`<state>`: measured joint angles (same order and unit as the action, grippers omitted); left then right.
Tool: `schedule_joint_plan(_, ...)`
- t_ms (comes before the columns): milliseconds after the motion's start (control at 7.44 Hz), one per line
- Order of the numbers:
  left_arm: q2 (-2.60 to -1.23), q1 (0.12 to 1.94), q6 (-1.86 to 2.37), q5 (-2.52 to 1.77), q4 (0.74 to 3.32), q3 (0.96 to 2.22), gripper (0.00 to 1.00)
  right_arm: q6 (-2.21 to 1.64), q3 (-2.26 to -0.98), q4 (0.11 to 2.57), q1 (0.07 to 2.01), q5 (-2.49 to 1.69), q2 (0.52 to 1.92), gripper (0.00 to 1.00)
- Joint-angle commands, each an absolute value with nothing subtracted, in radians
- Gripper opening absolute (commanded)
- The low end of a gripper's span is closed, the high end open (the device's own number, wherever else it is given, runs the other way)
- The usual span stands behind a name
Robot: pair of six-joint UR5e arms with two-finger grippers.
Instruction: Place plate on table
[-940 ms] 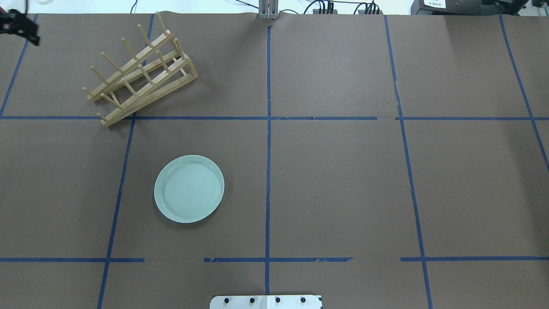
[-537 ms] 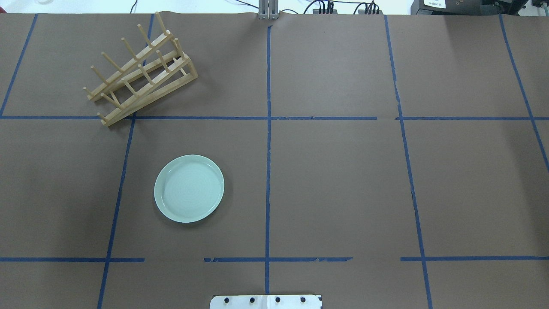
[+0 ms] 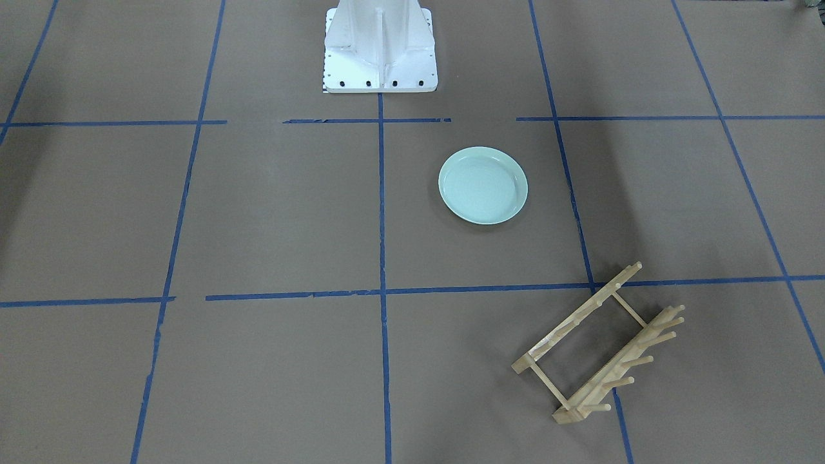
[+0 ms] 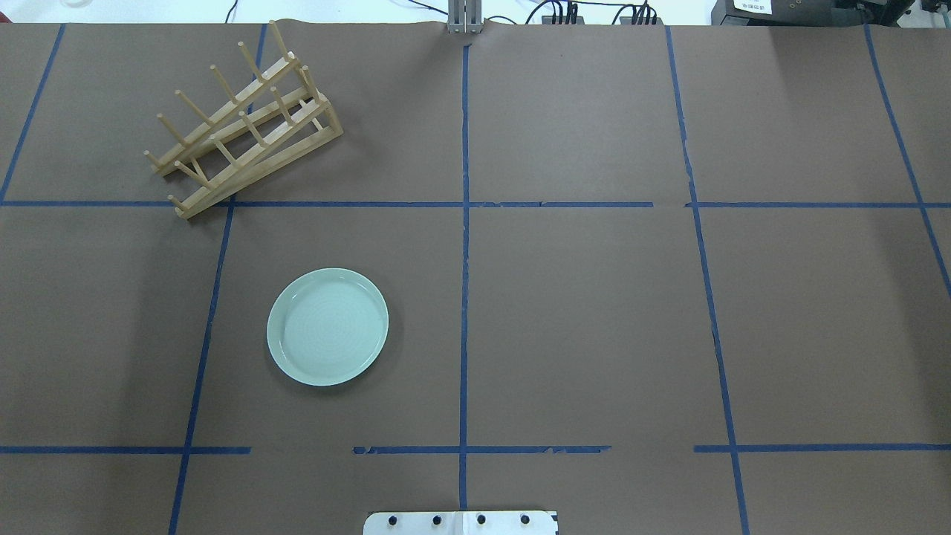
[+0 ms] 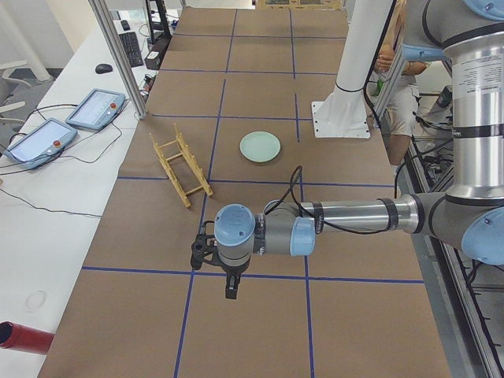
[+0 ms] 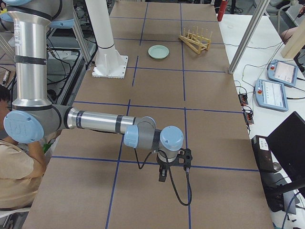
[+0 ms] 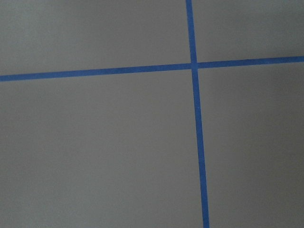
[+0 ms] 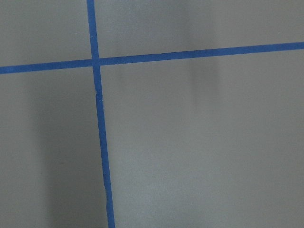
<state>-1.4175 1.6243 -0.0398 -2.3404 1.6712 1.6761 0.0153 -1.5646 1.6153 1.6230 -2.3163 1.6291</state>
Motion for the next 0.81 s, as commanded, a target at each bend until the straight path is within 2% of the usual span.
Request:
schedule_joint_plan(0,-1.417,1.626,-0.012,-2.253,1.602,1.751,1.0,0.015,-1.565,1.615,1.623,-2.316,1.629,1.0)
schedule_joint_plan(269,-1.523,1.626,-0.012,-2.259,1.478,1.724,1.0,0.015,-1.565,1.615,1.623,-2.316,1.629,1.0)
schedule_joint_plan(672,-1.557,1.624,-0.012,-2.341,1.476,1.744,1.0,0.015,-1.565,1.615,1.623,-2.316,1.629,1.0)
